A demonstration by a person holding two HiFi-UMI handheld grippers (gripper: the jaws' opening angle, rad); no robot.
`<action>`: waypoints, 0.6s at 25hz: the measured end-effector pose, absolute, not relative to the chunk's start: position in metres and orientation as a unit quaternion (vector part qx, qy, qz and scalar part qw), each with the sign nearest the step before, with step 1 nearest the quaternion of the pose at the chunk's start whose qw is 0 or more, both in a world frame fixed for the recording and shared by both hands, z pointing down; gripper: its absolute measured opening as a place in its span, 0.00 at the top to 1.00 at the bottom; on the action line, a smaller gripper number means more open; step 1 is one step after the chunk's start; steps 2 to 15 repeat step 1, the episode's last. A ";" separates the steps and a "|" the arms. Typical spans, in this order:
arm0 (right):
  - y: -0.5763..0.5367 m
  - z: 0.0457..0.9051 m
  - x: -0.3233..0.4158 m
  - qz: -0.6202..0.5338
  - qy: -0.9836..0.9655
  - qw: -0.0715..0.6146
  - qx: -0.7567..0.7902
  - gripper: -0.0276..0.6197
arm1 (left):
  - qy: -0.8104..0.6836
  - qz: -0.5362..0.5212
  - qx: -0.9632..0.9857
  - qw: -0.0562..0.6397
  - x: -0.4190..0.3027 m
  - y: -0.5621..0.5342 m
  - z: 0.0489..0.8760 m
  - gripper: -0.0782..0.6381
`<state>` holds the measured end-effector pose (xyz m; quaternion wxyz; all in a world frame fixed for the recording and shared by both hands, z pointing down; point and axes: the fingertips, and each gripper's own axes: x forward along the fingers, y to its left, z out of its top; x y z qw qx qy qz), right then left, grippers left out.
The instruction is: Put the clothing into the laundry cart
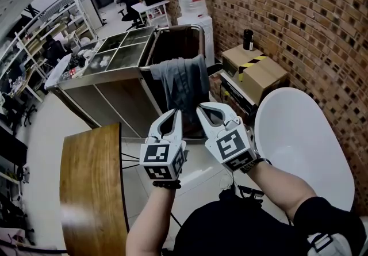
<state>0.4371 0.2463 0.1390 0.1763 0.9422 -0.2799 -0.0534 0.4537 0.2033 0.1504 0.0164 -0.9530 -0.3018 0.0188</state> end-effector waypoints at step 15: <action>0.247 0.138 0.438 -0.053 -0.280 0.175 0.942 0.96 | -0.303 0.018 -0.953 0.017 0.455 0.204 0.152 0.89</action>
